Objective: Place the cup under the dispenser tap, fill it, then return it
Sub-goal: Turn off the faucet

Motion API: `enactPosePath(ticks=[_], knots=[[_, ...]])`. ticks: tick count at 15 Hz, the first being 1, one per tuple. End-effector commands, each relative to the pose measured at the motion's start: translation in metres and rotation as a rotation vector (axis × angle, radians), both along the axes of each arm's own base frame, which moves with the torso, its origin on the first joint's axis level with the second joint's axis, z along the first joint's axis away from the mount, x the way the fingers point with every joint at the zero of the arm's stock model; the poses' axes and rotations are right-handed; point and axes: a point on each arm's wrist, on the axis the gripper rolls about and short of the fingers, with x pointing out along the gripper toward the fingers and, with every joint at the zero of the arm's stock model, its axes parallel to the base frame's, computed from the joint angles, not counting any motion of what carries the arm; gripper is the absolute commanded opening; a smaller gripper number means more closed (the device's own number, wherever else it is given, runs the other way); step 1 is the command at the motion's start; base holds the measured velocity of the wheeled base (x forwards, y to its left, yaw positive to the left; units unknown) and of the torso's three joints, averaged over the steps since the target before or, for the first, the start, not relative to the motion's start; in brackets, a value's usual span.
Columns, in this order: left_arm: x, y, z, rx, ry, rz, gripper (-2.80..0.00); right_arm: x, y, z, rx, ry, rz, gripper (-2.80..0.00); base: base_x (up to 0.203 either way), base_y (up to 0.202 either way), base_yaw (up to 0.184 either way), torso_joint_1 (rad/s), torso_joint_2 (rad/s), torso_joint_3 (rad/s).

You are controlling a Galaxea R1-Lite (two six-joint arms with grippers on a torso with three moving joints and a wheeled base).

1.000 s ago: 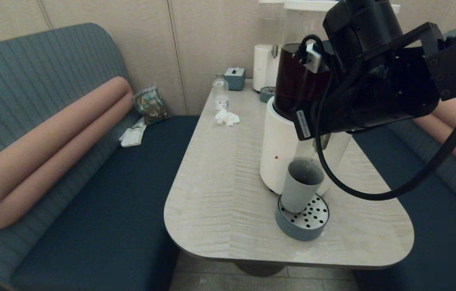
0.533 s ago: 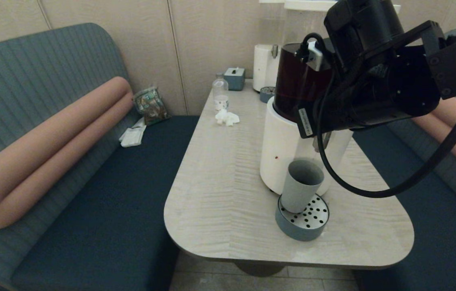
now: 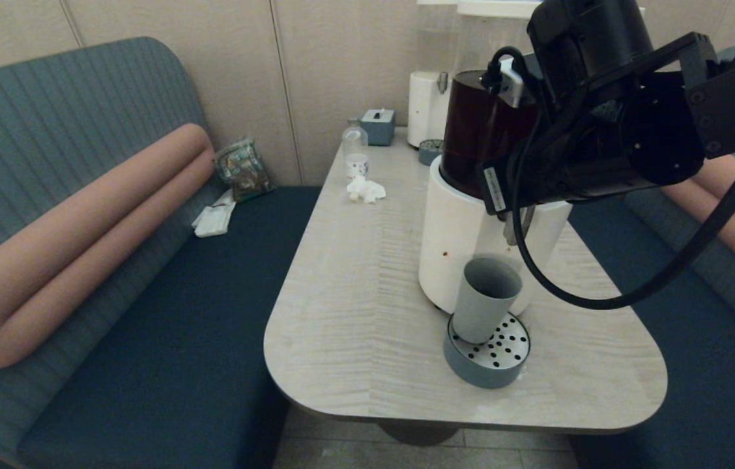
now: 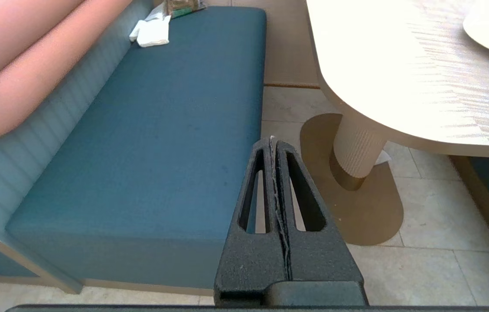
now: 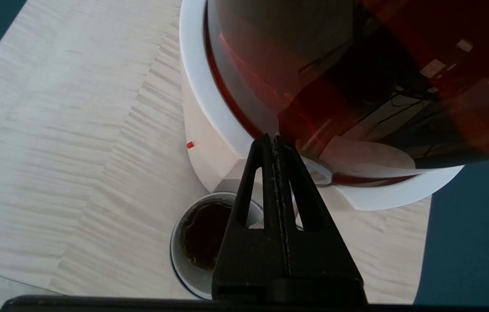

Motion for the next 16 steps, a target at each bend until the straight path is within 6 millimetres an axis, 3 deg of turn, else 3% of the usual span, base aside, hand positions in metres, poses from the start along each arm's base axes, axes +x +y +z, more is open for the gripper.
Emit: enactPosePath(ticks=[1,16], knots=[[0.0,0.0,0.0,-0.001,-0.001,0.001,-2.8,0.0005,0.0008,-0.0021,-0.006,0.008,0.0,-2.8,0.0,0.0,0.0,0.0,0.0,0.0],[0.0,0.0,0.0,-0.001,-0.001,0.001,-2.8,0.0042,0.0024,-0.007,-0.045,0.002,-0.042,-2.8,0.0,0.0,0.0,0.0,0.0,0.0]])
